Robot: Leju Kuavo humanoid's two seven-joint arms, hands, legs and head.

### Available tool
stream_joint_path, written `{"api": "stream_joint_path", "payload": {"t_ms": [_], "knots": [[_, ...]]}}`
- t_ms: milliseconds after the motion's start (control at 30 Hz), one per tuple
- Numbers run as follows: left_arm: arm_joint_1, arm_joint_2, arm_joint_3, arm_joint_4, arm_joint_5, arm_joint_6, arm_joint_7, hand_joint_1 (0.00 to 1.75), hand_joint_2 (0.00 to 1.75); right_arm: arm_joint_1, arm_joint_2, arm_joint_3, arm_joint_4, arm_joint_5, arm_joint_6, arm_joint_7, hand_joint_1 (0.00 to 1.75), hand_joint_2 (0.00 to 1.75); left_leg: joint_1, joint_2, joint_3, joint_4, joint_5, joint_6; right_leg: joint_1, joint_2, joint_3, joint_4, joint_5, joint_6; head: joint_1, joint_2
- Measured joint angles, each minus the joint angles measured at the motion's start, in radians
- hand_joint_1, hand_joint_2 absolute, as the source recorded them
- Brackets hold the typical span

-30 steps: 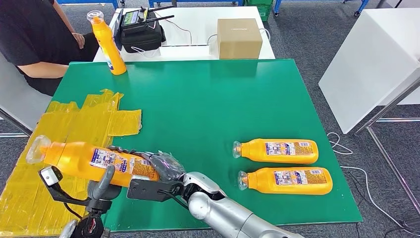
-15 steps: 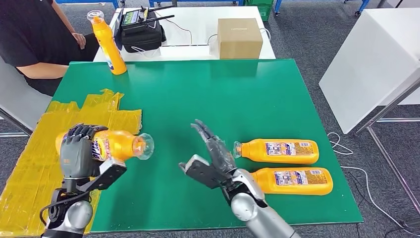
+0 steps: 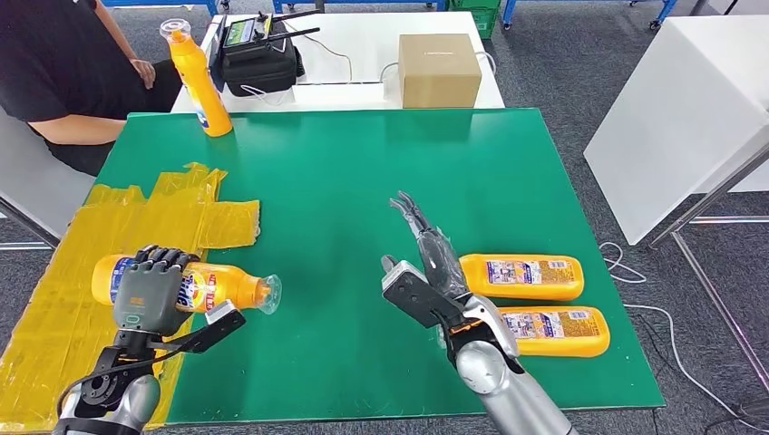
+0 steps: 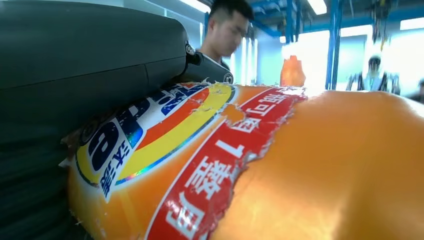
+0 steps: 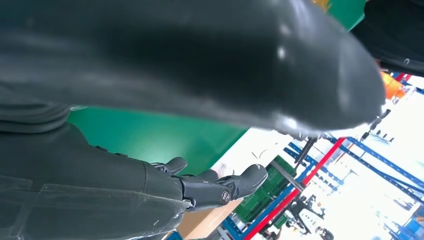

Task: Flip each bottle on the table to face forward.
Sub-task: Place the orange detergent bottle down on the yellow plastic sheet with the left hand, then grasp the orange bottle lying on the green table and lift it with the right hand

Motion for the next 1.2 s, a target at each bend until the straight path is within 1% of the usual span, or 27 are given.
{"api": "stream_joint_path", "payload": {"t_ms": [33, 167, 233, 333, 533, 667, 800, 967, 1033, 1167, 1200], "knots": [[-0.004, 0.007, -0.003, 0.012, -0.006, -0.026, 0.008, 1.75, 1.75, 0.0, 0.0, 0.0, -0.001, 0.0, 0.004, 0.0, 0.0, 0.0, 0.0, 0.0, 0.0, 0.0, 0.0, 0.0, 0.0, 0.0, 0.0, 0.0, 0.0, 0.0, 0.0, 0.0], [-0.028, 0.039, -0.02, 0.098, -0.008, -0.118, 0.022, 0.0, 0.0, -0.001, 0.0, -0.001, -0.004, 0.003, 0.021, 0.002, 0.0, 0.0, 0.0, 0.0, 0.0, 0.0, 0.0, 0.0, 0.0, 0.0, 0.0, 0.0, 0.0, 0.0, 0.0, 0.0], [-0.041, 0.054, -0.026, 0.145, -0.01, -0.136, 0.028, 0.0, 0.0, -0.001, 0.0, -0.001, -0.005, 0.004, 0.027, 0.003, 0.0, 0.0, 0.0, 0.0, 0.0, 0.0, 0.0, 0.0, 0.0, 0.0, 0.0, 0.0, 0.0, 0.0, 0.0, 0.0], [-0.056, 0.071, -0.03, 0.197, -0.003, -0.139, 0.028, 0.0, 0.0, -0.001, 0.0, -0.001, -0.009, 0.006, 0.031, 0.005, 0.0, 0.0, 0.0, 0.0, 0.0, 0.0, 0.0, 0.0, 0.0, 0.0, 0.0, 0.0, 0.0, 0.0, 0.0, 0.0], [-0.063, 0.088, -0.03, 0.227, 0.008, -0.144, 0.025, 0.0, 0.0, 0.004, -0.001, -0.002, -0.025, 0.013, 0.032, 0.007, 0.0, 0.0, 0.0, -0.001, 0.0, 0.0, 0.0, 0.0, 0.0, 0.0, 0.001, 0.0, 0.0, 0.0, 0.0, 0.0], [-0.061, 0.088, -0.03, 0.231, 0.007, -0.141, 0.025, 0.0, 0.0, 0.007, -0.001, -0.003, -0.031, 0.018, 0.035, 0.008, 0.0, 0.0, 0.0, -0.001, 0.0, 0.0, 0.0, 0.0, 0.0, 0.0, 0.001, 0.0, 0.0, 0.0, 0.0, 0.0], [-0.047, 0.088, -0.024, 0.226, 0.014, -0.115, 0.024, 0.0, 0.0, 0.017, -0.005, -0.005, -0.039, 0.029, 0.037, 0.007, 0.0, 0.0, 0.0, 0.0, 0.0, 0.0, 0.0, 0.0, 0.0, 0.0, 0.001, 0.0, 0.0, 0.0, 0.0, 0.0], [-0.009, 0.087, 0.012, 0.17, 0.072, -0.046, -0.008, 0.0, 0.0, 0.049, -0.024, -0.014, -0.074, 0.052, 0.032, -0.006, 0.0, 0.0, 0.0, 0.0, 0.0, 0.0, 0.0, 0.0, 0.0, 0.0, 0.0, 0.0, 0.0, 0.0, 0.0, 0.0], [0.002, 0.086, 0.026, 0.145, 0.083, -0.036, -0.015, 0.0, 0.0, 0.061, -0.033, -0.017, -0.089, 0.056, 0.031, -0.01, 0.0, 0.0, 0.0, 0.0, 0.0, 0.0, 0.0, 0.0, 0.0, 0.0, 0.0, 0.0, 0.0, 0.0, 0.0, 0.0], [0.018, 0.081, 0.046, 0.112, 0.12, -0.014, -0.04, 0.0, 0.0, 0.076, -0.045, -0.02, -0.109, 0.066, 0.026, -0.019, 0.0, 1.75, 0.0, 0.0, 0.0, 0.0, 0.0, 0.0, 0.0, 0.0, 0.0, 0.0, 0.0, 0.0, 0.0, 0.0], [0.025, 0.076, 0.055, 0.098, 0.164, 0.003, -0.067, 0.0, 0.0, 0.083, -0.05, -0.022, -0.117, 0.075, 0.02, -0.027, 0.0, 1.75, 0.0, 0.0, 0.0, 0.0, 0.0, 0.0, 0.0, 0.0, 0.0, 0.0, 0.0, 0.0, 0.0, 0.0]]}}
